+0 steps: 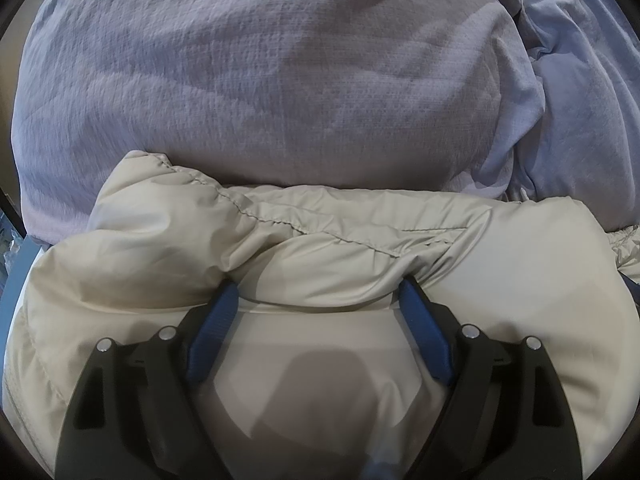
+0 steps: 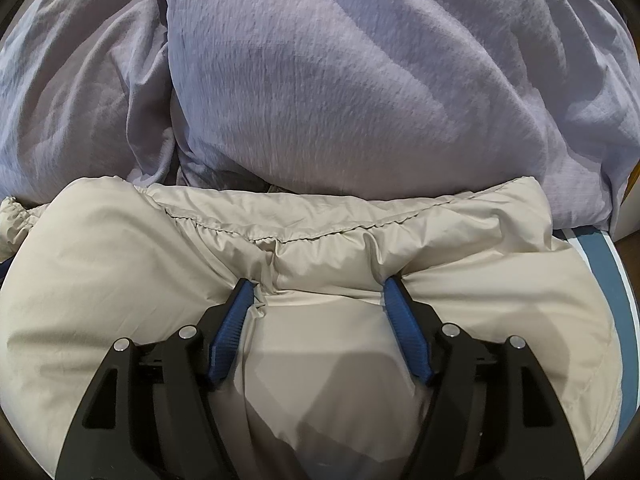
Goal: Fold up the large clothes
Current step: 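Press the folded jacket edge flat with both grippers open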
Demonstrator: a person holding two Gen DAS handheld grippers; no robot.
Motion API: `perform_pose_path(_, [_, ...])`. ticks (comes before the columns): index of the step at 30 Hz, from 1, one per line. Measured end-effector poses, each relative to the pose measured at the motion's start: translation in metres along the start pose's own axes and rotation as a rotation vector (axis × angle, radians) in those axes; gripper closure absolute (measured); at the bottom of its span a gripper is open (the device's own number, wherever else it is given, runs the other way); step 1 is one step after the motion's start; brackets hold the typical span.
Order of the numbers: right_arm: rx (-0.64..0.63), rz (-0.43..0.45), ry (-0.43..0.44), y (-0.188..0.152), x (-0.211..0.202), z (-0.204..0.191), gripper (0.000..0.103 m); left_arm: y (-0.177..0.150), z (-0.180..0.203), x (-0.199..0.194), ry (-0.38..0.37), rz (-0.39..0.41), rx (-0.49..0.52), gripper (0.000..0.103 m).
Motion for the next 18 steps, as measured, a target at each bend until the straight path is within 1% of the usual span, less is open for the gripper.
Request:
perform_pose_path(6, [0.000,0.000,-0.002,-0.0002,0.0058,-0.0019,0.032,0.0001,-0.0005,-0.0012,0.001,0.003,0.000,0.020])
perform_pose_path(11, [0.000,0.000,-0.001,-0.0013,0.0008,-0.0016,0.031,-0.0001,-0.0006,-0.0015,0.002,0.004,-0.001,0.020])
perform_pose_path(18, [0.002,-0.001,-0.002,0.0012,0.0091,-0.0024,0.029,-0.0005,-0.0007,-0.0022,0.003,0.006,-0.002,0.020])
Point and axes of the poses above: each gripper's, at about its wrist camera, not at the fingertips, and x roughly the way its jaws point, z to its right, y to its top, the point moved 7 cm from there along x, roughly the way its jaws point, and after that the axes turned 9 degrees about -z, right-handed, at the moved point
